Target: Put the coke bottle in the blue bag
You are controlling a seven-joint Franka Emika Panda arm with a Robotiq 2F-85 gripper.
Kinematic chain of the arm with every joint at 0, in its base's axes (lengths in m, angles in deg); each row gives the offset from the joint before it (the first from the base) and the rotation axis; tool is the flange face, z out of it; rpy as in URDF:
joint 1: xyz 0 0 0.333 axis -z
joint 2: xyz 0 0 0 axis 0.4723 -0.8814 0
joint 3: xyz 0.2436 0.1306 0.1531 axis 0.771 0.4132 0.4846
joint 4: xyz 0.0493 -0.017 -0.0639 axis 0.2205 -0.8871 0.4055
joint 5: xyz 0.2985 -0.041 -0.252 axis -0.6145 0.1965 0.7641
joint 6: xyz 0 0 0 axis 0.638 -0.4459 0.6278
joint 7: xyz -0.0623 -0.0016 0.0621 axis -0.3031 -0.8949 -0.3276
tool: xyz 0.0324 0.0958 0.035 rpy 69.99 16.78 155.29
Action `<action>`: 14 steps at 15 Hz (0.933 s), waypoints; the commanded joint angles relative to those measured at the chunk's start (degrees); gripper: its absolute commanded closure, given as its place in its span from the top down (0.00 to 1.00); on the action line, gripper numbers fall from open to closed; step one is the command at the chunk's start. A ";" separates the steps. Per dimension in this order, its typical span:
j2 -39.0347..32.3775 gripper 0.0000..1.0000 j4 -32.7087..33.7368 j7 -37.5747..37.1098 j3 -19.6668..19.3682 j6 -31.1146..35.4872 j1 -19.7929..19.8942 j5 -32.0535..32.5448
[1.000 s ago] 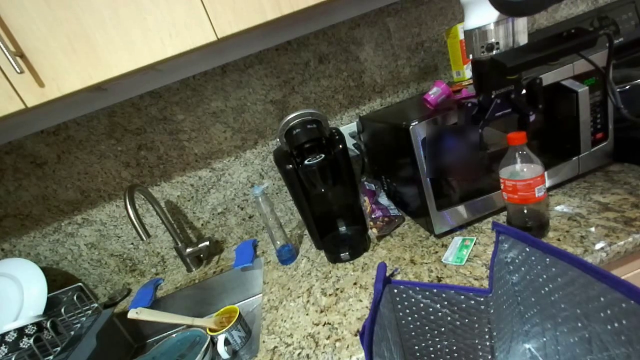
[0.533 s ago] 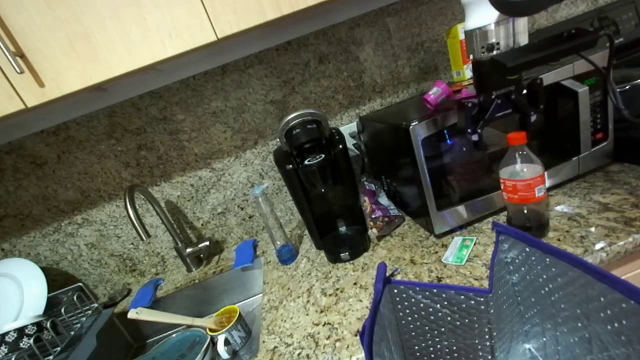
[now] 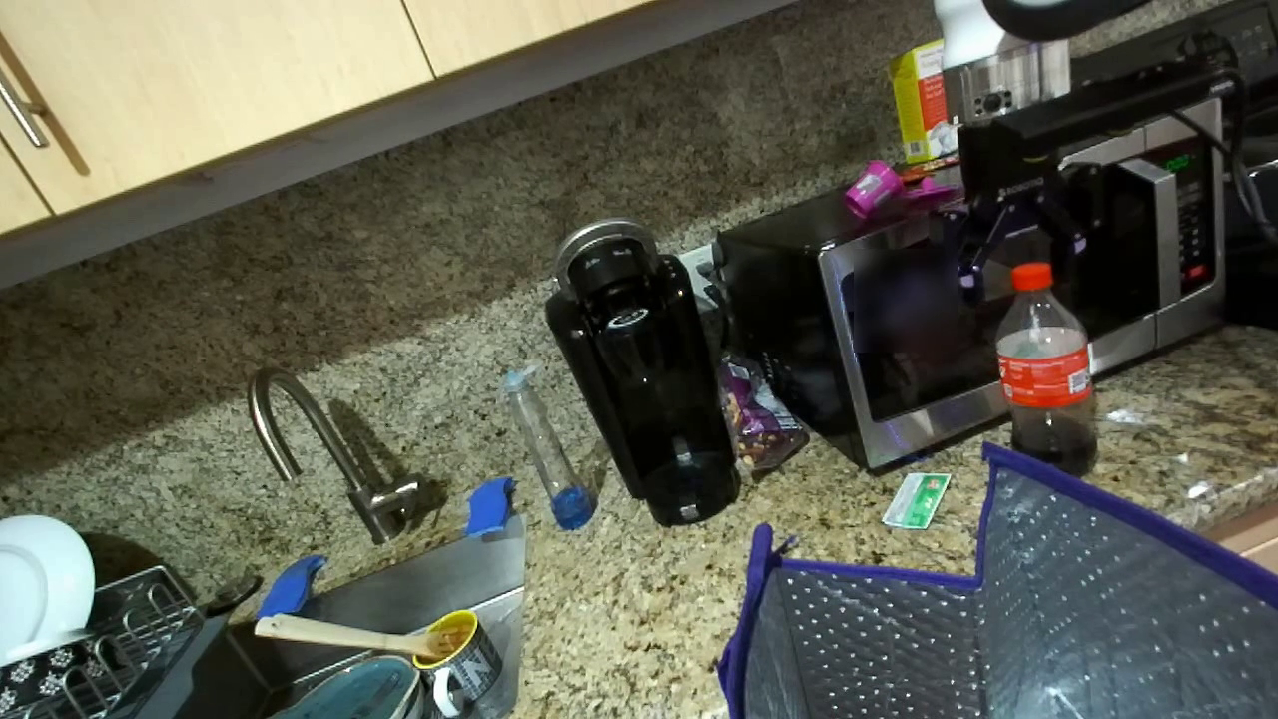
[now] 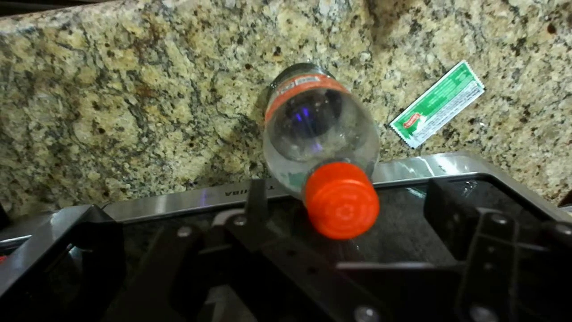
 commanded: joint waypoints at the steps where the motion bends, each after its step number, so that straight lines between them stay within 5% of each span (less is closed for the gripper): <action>1: 1.48 0.60 -1.72 0.72 0.12 -0.48 0.67 -1.62; 8: 1.55 0.15 -1.73 1.02 0.21 -0.52 0.80 -1.73; 14: 3.84 0.12 -2.04 2.64 0.94 -0.53 0.09 -0.68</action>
